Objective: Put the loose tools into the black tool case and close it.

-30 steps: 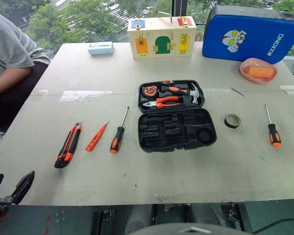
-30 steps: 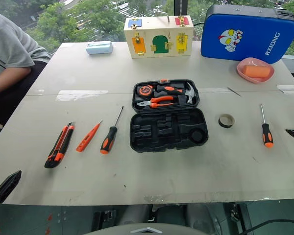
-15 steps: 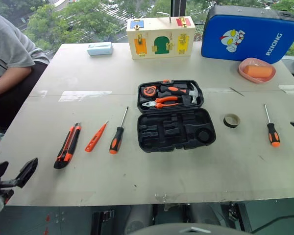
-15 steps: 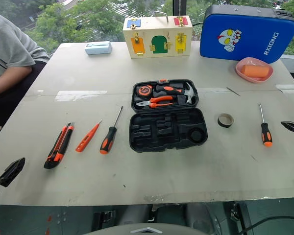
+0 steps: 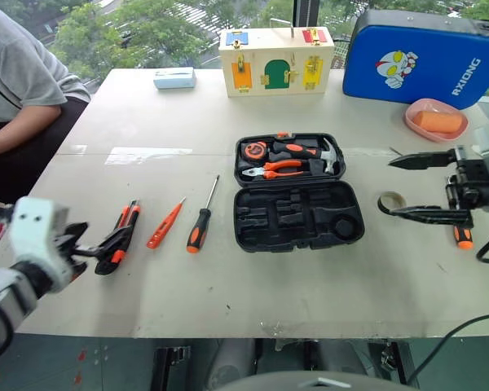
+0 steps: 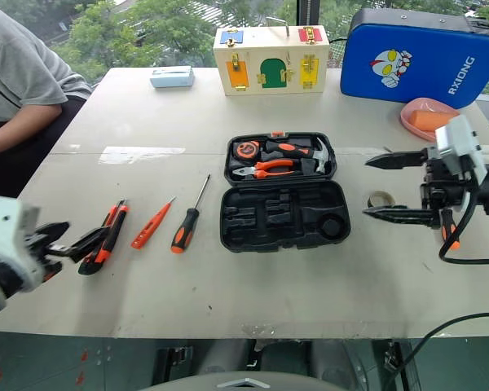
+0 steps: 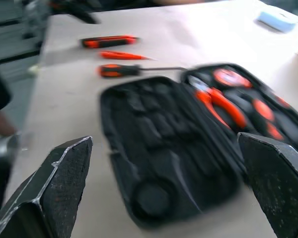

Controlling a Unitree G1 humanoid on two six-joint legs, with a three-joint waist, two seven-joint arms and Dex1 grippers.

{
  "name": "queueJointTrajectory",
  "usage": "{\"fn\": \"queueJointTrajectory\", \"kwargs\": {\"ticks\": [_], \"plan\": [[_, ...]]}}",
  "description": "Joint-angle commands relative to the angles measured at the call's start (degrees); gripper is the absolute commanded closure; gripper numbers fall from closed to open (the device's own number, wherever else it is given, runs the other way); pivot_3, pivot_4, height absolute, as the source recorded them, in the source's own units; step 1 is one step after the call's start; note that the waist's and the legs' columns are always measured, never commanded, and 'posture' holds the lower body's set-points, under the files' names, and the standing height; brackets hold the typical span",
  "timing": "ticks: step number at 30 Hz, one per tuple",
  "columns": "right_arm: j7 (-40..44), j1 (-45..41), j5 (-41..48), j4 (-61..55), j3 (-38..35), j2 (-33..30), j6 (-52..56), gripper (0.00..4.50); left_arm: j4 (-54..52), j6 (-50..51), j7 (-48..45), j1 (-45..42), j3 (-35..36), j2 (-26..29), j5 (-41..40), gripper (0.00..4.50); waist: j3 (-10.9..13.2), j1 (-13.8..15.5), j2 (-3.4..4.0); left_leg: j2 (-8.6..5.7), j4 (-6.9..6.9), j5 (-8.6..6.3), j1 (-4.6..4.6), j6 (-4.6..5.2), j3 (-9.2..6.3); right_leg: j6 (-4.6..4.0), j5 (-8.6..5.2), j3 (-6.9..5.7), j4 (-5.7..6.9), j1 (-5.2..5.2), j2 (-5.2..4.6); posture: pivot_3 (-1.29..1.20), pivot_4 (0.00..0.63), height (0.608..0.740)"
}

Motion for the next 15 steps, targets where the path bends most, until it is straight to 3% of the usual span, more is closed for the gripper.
{"fn": "queueJointTrajectory", "kwargs": {"ticks": [1, 6, 11, 15], "plan": [[0.1, -0.4, 1.1, -4.9, 0.6, 0.3, -0.9, 0.03, -4.3, 8.2, 6.3, -4.9, -3.8, -0.9, -4.5, 0.0, 0.0, 0.1, -0.01, 0.0, 0.0, 0.0, 0.0, 0.0, 0.0, 0.0, 0.0, 0.0, 0.0, -0.01, 0.0, 0.0, 0.15, 0.735], [-0.4, -0.4, 0.6, -9.0, 2.8, 1.7, -2.3, 0.03, -6.1, 19.4, 16.1, -15.6, -11.4, -6.0, -9.4, 0.0, 0.0, 0.3, -0.04, 0.0, 0.03, 0.01, -0.04, -0.01, -0.02, 0.02, 0.01, -0.02, 0.06, -0.06, 0.05, 0.0, 0.15, 0.735], [-1.9, -0.6, 0.8, -11.0, 4.0, 3.1, -2.4, 0.03, -2.9, 27.1, 20.8, -23.9, -15.6, -10.0, -7.6, 0.0, 0.0, 0.3, -0.13, -0.03, 0.22, 0.15, -0.1, -0.24, -0.04, 0.03, 0.02, -0.05, 0.17, -0.07, 0.09, 0.0, 0.15, 0.735], [-3.0, -1.3, 1.3, -11.5, 4.5, 3.7, -1.7, 0.0, -0.6, 30.0, 21.1, -28.0, -19.2, -12.7, -5.8, 1.01, 0.1, 0.3, -0.28, -0.04, 0.26, 0.17, -0.09, -0.26, -0.05, 0.03, 0.01, -0.06, 0.23, -0.08, 0.12, 0.0, 0.15, 0.735]]}}
